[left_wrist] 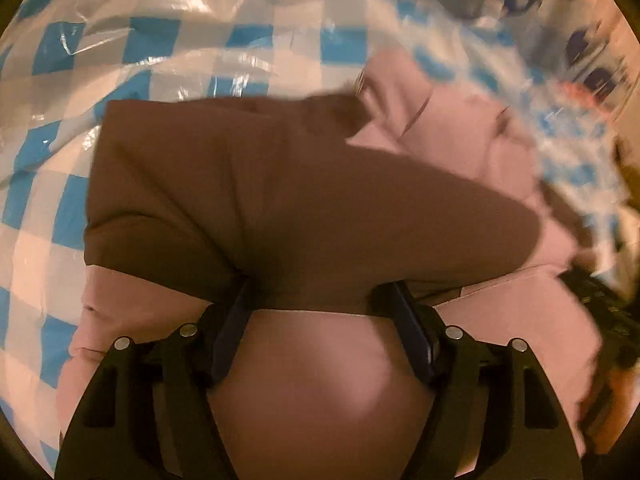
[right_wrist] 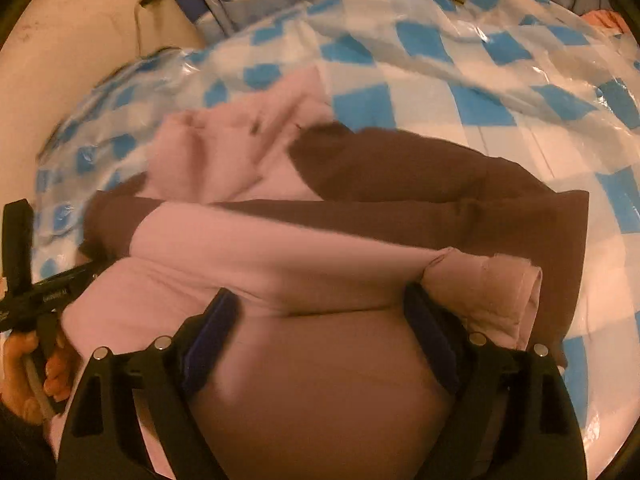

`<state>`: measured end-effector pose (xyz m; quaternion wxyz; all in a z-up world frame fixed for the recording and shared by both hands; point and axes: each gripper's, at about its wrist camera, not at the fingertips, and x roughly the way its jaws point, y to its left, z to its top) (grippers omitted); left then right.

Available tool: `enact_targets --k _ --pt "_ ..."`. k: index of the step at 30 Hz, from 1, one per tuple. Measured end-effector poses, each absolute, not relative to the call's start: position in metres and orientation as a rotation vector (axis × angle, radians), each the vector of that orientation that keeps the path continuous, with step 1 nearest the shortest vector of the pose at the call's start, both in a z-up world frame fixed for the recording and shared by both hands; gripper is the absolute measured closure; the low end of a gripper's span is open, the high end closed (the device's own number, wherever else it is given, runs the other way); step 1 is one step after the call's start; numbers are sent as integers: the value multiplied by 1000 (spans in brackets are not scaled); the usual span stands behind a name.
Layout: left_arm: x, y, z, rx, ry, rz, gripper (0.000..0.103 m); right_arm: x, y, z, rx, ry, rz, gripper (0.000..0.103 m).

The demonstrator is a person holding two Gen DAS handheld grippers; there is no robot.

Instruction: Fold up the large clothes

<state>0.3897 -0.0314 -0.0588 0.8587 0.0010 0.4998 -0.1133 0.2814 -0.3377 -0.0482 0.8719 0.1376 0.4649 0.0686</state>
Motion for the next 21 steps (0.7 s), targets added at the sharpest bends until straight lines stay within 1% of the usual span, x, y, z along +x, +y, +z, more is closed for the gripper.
enact_targets --k 3,4,7,8,9,10,11,13,16,18,21 --pt "384 -37 -50 43 1090 -208 38 284 -330 -46 216 1050 128 21" --pt "373 -31 -36 31 1096 -226 38 276 -337 -34 262 1064 158 21" --pt "323 -1 11 39 1062 -306 36 225 -371 5 445 1002 286 20" --pt "292 22 30 35 1037 -342 29 194 -384 20 485 981 340 14" --pt "271 37 41 39 1022 -345 20 163 -394 30 500 982 367 10" --pt "241 61 52 52 1002 -334 16 120 -408 38 505 991 383 10" --pt "220 81 57 61 992 -322 15 96 -413 38 511 1004 389 9" --pt "174 128 54 45 1018 -286 15 33 -429 29 577 1061 396 9" --pt "123 194 26 -62 1103 -230 15 -55 -444 2 751 1157 414 9" --pt "100 228 0 -190 1175 -217 15 -94 -441 -12 840 1195 444 9" --pt "70 249 -21 -320 1219 -249 15 -137 -426 -19 879 1211 499 9"
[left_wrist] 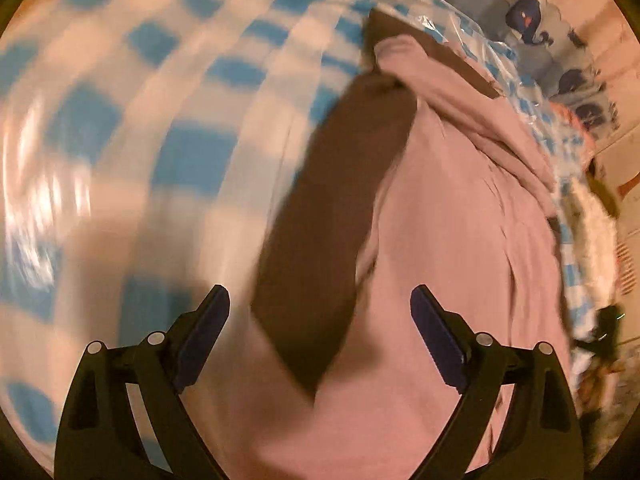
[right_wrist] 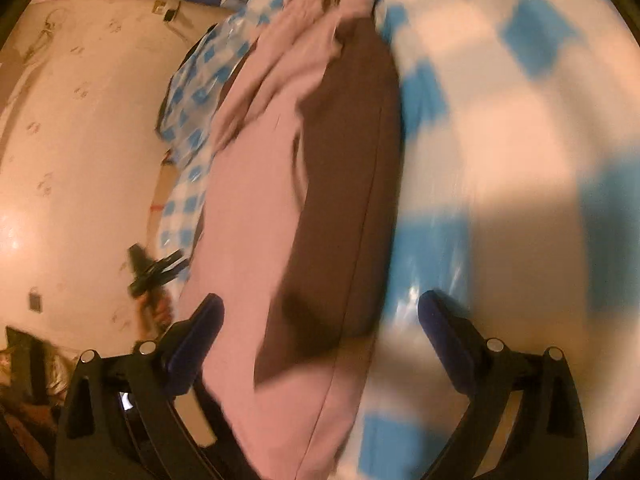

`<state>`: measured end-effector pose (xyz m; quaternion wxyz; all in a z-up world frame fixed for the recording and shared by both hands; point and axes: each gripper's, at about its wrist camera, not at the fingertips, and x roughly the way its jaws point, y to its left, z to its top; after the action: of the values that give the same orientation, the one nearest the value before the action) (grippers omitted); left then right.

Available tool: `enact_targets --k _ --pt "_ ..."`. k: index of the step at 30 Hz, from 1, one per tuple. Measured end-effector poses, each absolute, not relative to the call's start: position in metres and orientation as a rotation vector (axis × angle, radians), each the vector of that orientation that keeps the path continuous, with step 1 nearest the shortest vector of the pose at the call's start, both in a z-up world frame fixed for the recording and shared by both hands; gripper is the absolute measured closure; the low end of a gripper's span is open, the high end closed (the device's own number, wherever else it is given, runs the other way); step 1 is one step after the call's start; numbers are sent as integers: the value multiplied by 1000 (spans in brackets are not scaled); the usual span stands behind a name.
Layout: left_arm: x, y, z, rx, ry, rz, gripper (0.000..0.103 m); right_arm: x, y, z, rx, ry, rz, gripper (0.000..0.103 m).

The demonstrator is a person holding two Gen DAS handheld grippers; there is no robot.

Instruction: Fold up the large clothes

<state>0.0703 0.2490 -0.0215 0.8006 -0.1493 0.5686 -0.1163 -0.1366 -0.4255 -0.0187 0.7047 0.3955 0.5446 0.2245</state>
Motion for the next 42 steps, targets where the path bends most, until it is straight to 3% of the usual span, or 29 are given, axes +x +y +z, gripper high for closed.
enact_targets --k 11,13,14,16,17,18,21,27,31,36,40,42 --pt "33 243 -44 -289 1296 -315 15 -164 -364 -17 907 1281 655 7" --pt "27 230 -41 -237 1290 -323 24 -162 -363 -14 941 1231 676 7" --pt "24 225 -38 -215 1284 -319 36 -161 -364 -11 940 1211 684 11" --pt "20 224 -29 -214 1265 -321 62 -162 -360 -7 904 1192 683 30" --pt "19 225 -25 -224 1260 -321 74 -164 -360 -4 888 1183 667 61" --pt "17 225 -18 -239 1242 -329 81 -165 -363 -3 894 1169 637 73" --pt "12 218 -5 -234 1217 -332 89 -170 -373 -2 945 1108 630 79" --pt "-9 220 30 -308 1150 -379 92 -183 -382 21 1013 963 652 84" --pt "-45 205 77 -319 1079 -464 92 -203 -408 68 1022 830 678 85" --pt "-132 183 120 -265 1031 -586 92 -256 -448 118 984 742 679 86" --pt "-206 174 101 -150 1123 -724 85 -310 -475 113 967 783 612 86" --pt "-229 171 72 -49 1235 -736 76 -330 -486 86 977 888 593 77"
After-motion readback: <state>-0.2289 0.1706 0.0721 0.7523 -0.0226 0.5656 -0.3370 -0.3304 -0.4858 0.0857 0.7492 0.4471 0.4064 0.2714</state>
